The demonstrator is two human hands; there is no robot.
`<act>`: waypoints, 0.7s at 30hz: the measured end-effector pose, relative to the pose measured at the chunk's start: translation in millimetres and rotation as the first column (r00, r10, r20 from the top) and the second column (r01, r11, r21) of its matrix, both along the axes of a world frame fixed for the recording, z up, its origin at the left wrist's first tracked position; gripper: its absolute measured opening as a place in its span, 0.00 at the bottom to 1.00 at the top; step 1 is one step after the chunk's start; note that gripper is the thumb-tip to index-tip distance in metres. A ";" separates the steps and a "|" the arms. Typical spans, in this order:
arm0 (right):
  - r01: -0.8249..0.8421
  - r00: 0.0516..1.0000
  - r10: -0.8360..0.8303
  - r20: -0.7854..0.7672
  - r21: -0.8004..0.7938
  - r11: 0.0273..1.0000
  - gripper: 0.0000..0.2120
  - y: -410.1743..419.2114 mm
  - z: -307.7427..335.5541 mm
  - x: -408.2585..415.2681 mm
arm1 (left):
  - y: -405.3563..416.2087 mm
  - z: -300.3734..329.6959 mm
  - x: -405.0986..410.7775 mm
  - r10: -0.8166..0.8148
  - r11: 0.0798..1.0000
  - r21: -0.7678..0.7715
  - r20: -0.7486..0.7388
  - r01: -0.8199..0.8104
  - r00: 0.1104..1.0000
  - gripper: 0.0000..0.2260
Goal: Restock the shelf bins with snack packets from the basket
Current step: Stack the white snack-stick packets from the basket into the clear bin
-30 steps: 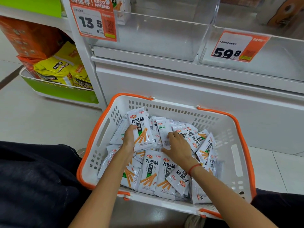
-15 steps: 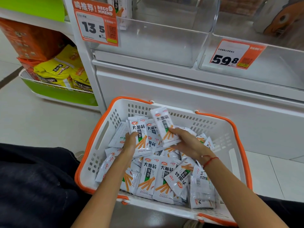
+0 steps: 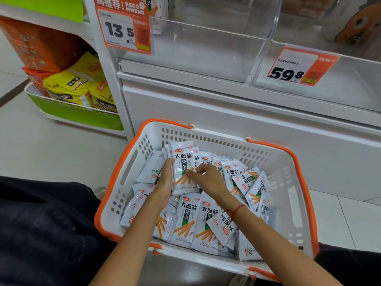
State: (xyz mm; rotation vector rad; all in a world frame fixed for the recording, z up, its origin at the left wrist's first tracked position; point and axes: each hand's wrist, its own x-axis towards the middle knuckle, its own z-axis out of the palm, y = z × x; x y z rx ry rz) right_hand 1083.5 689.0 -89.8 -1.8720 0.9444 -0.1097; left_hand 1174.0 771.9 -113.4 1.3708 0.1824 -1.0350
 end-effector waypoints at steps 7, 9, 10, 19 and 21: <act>0.012 0.998 -0.013 -0.063 -0.023 1.000 0.26 -0.8 10.5 2.4 | 1.2 0.9 -4.9 -0.017 1.000 -0.019 -0.007 0.017 1.000 0.31; -0.024 0.996 0.040 -0.074 0.211 0.977 0.32 -4.1 22.1 2.6 | 1.6 2.1 -6.0 -0.016 0.999 -0.034 0.005 0.016 1.000 0.31; -0.065 0.995 0.086 -0.056 0.304 0.950 0.29 -6.9 27.0 2.7 | 1.8 5.3 -7.4 -0.022 0.999 -0.045 0.018 0.023 1.000 0.29; -0.352 0.902 0.317 0.292 0.077 0.933 0.28 -17.9 51.1 1.9 | -1.8 51.3 -8.5 -0.088 0.983 -0.136 0.247 0.124 0.965 0.17; -0.299 0.883 0.269 0.383 0.020 0.954 0.27 -18.2 58.9 -0.5 | -1.5 63.8 -6.0 -0.068 0.987 -0.111 0.378 0.119 0.923 0.20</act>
